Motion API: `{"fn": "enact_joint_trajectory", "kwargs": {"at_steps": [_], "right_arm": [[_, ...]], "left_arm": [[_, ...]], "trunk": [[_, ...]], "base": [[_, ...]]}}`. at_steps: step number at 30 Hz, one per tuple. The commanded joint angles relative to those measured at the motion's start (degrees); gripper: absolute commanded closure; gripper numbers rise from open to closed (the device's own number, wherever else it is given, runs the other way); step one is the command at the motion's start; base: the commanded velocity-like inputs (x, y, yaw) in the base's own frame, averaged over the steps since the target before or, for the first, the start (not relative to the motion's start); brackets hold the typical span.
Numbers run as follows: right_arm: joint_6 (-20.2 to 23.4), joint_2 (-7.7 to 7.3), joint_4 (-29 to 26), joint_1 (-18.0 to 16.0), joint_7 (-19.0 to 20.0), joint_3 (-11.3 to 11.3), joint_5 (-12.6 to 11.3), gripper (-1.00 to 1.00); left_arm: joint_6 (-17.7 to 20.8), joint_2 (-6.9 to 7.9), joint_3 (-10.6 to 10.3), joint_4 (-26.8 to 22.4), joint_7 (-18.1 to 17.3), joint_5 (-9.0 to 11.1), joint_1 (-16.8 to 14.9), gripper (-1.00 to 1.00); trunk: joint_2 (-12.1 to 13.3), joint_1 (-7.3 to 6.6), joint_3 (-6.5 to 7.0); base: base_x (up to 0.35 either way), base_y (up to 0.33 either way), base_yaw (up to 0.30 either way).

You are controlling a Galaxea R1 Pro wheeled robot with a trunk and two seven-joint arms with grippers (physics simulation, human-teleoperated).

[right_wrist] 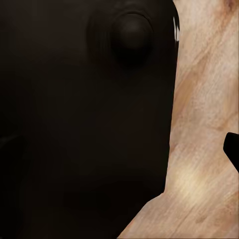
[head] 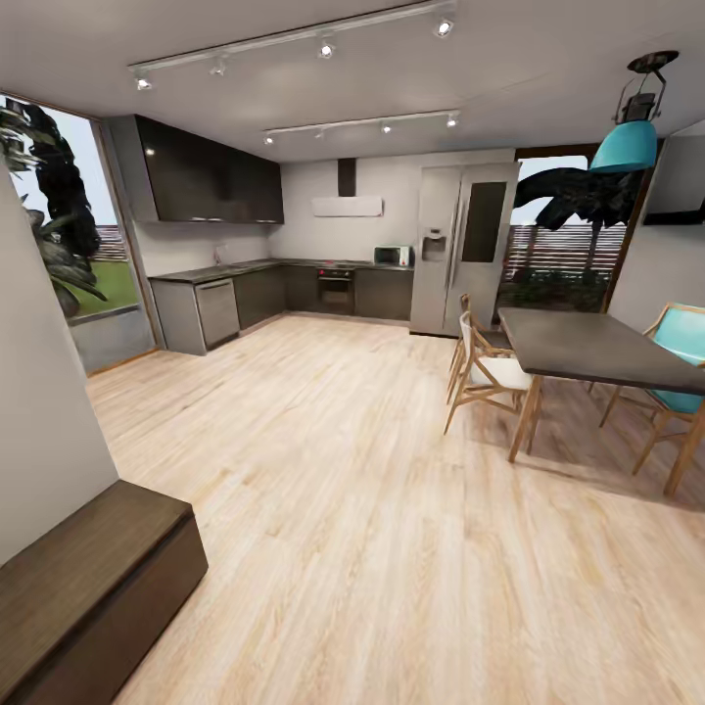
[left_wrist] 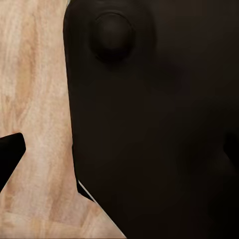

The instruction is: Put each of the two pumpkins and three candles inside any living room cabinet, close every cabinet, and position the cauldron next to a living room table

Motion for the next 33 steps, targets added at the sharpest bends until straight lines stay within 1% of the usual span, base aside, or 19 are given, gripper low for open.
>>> {"fn": "enact_joint_trajectory", "kwargs": {"at_steps": [1,4,8,12,18,23,33], "right_arm": [[0.2,0.33,0.1,-0.3,-0.2,-0.3,-0.3,-1.00],[0.3,0.50,0.1,-0.7,-0.2,-0.3,-1.0,-1.00],[0.5,0.98,0.1,-0.8,-0.2,-0.3,-2.0,-1.00],[0.0,1.07,0.1,-0.8,-0.2,-0.2,-3.3,-1.00],[0.1,1.14,0.2,-0.8,-0.5,-0.2,-5.2,-1.00],[0.1,1.19,0.2,-0.8,-0.6,-0.2,-5.3,-1.00],[0.0,1.46,0.2,-0.8,-0.7,-0.2,-5.2,-1.00]], "left_arm": [[-0.3,0.33,0.1,-0.3,-0.3,0.3,0.2,-1.00],[-0.2,0.45,0.1,-1.2,-0.4,0.3,0.2,-1.00],[-1.3,0.29,0.1,-1.4,-0.4,0.2,0.2,-1.00],[-2.6,0.27,0.1,-1.5,-0.4,0.2,0.2,-1.00],[-2.9,0.26,0.0,-1.5,-0.4,0.1,0.2,-1.00],[-3.0,0.26,0.0,-1.5,-0.4,0.1,0.2,-1.00],[-3.0,0.26,0.0,-1.5,-0.4,0.2,0.2,-1.00]], "trunk": [[0.0,0.00,-0.03],[0.0,0.00,-0.03],[0.0,0.00,-0.03],[0.0,0.00,-0.03],[0.0,0.00,-0.03],[0.0,0.00,-0.03],[0.0,0.00,-0.03]], "base": [[-0.093,0.000,0.000],[-0.049,0.000,0.000],[-0.022,0.000,0.000],[-0.245,0.000,0.000],[-0.216,0.000,0.000],[-0.030,0.000,0.088],[-0.026,0.000,0.256]]}}
